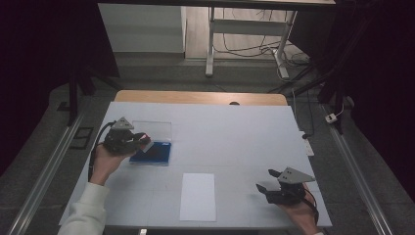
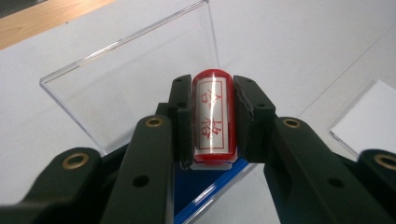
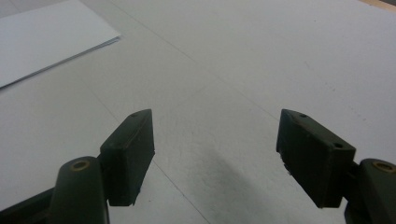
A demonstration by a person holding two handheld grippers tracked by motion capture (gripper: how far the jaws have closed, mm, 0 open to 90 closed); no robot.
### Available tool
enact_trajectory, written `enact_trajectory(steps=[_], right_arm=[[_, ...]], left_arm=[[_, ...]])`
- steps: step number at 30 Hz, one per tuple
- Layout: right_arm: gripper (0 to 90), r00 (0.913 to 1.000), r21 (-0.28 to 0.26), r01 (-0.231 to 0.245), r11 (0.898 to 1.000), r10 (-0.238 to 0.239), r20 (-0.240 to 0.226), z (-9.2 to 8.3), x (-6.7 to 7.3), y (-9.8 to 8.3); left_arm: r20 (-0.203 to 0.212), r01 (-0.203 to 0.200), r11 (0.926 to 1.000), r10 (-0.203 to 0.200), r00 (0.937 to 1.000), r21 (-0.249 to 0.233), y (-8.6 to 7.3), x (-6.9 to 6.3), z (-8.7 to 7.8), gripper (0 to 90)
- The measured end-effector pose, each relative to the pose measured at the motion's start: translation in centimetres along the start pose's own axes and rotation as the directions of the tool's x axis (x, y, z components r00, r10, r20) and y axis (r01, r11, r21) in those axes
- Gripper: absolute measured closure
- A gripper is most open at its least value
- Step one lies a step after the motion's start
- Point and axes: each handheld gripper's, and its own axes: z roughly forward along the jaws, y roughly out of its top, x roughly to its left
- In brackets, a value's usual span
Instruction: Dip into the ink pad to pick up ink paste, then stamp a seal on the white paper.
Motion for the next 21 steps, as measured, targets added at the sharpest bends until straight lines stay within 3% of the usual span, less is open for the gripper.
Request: enact_trajectory(steps=[4,8,21], right_arm=[[27.3,1.0,0.005,0.003,1.0,-0.003,-0.001,-0.1,0.0,0.0],[27.3,1.0,0.008,0.003,1.0,-0.003,0.001,-0.1,0.0,0.0],[27.3,1.0,0.006,0.002,1.0,-0.002,-0.001,0.0,0.0,0.0]], left_arm=[[0.009,-0.005,1.0,0.005,0.9999,-0.005,0.0,-0.1,-0.2,70.4],[0.046,-0.012,0.9994,0.014,0.9988,-0.034,0.2,-0.3,-0.6,70.3],[0.089,-0.056,0.9963,0.061,0.9942,-0.065,1.1,-1.9,-1.7,70.3]])
